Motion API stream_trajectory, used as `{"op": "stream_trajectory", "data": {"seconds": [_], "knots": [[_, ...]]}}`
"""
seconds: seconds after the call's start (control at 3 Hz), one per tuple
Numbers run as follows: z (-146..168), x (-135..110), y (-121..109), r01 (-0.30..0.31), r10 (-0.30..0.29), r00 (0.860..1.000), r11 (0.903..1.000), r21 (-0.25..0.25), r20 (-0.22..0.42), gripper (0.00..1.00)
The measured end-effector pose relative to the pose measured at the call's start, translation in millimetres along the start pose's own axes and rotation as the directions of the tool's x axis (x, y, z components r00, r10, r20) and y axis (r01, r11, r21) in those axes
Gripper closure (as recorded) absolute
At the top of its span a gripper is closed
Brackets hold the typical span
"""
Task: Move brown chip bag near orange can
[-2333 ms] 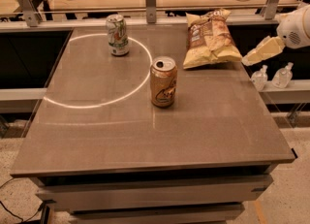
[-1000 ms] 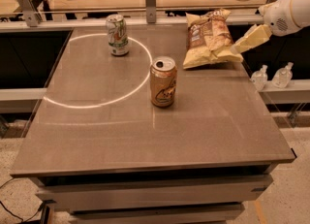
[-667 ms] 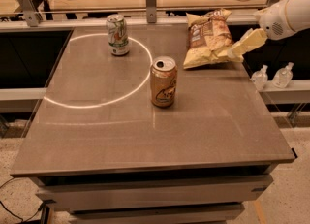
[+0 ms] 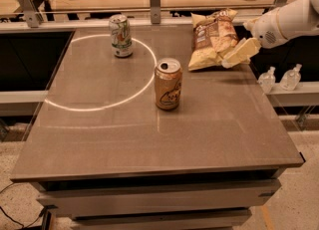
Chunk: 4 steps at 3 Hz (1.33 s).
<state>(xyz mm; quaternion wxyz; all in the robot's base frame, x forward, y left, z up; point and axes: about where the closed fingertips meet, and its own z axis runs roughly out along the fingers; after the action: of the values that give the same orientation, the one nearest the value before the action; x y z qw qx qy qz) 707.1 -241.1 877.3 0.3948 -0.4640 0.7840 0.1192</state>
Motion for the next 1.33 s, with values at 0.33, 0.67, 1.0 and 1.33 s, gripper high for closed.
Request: {"op": "stream_trajectory", "data": {"seconds": [0.33, 0.67, 1.0, 1.33], "knots": [[11.9, -3.5, 11.2, 0.007, -0.007, 1.0, 0.9995, -0.031, 0.004, 0.0], [22.4, -1.2, 18.4, 0.016, -0.016, 1.0, 0.9987, -0.047, 0.015, 0.19], [24.3, -1.9, 19.6, 0.044, -0.042, 0.999, 0.9981, -0.044, 0.026, 0.42], [22.2, -1.2, 22.1, 0.061, -0.059, 0.998, 0.9971, -0.046, 0.034, 0.65]]}}
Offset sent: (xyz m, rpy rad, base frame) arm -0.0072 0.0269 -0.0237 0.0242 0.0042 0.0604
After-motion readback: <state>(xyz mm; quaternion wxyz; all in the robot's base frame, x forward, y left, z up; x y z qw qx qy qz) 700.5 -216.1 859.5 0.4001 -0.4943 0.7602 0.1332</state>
